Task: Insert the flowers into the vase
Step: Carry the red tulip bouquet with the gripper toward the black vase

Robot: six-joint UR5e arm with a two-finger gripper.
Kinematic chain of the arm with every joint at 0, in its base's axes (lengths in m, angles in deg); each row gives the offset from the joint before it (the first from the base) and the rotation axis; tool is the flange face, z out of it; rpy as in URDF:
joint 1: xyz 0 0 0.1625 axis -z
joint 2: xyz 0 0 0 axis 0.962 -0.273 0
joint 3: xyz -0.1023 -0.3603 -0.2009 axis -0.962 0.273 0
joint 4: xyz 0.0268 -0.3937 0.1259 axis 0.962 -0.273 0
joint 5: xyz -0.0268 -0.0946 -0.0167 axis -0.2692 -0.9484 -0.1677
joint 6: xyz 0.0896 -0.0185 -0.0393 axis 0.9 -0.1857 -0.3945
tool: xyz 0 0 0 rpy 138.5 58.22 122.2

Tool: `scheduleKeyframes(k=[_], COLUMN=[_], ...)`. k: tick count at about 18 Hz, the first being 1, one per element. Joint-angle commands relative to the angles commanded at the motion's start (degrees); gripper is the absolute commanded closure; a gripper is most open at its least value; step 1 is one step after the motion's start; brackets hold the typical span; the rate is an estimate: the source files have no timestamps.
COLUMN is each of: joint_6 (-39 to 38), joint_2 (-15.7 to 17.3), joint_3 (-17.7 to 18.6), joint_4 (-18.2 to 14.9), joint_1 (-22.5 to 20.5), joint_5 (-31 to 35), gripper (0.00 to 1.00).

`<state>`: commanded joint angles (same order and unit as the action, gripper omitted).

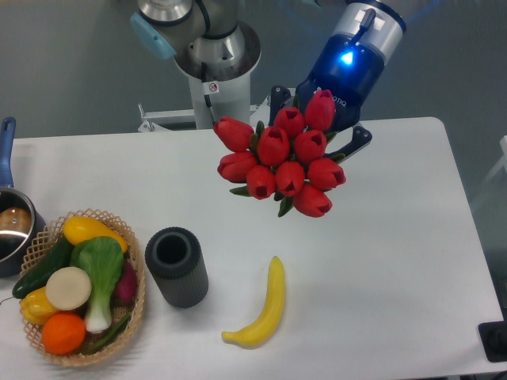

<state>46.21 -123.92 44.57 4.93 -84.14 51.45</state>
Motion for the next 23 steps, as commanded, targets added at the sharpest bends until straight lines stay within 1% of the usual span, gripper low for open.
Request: scheduleKeyframes(k=[2,4,5,9,11,13,15,17,19,21,23], joint_6=[0.0,-0.35,-0.35,-0.18,-0.26,-0.26,-0.35,-0.35,-0.35,-0.35,-0.35], joint_2=[-0.09,-0.87,-0.97,-1.23,-1.4,-1.84,-2.81,-3.43,-4.13,-4.83,-5.01], joint_3=[0.18,0.09,0.09,0.18,0.44,0.09,-0.61,-0.7,-0.79,-0.79,-0.7], joint_4=[0.44,2.1,2.37,2.55,3.25,3.25,3.25,3.43,4.65,7.2,7.56], joint_1=[0.09,0.35,0.44,0.53,0.61,0.7,1.4,2.46,3.68,5.26,5.98], joint_5=[0.0,-0.26,-0.7,-3.6,-3.95,-5.0,-6.93,-7.21,-7.29,-7.73,-8.7], gripper=[0.63,0.63,0.63,0.63,0.63,0.63,0.63,0.63,0.63,0.63,0.63])
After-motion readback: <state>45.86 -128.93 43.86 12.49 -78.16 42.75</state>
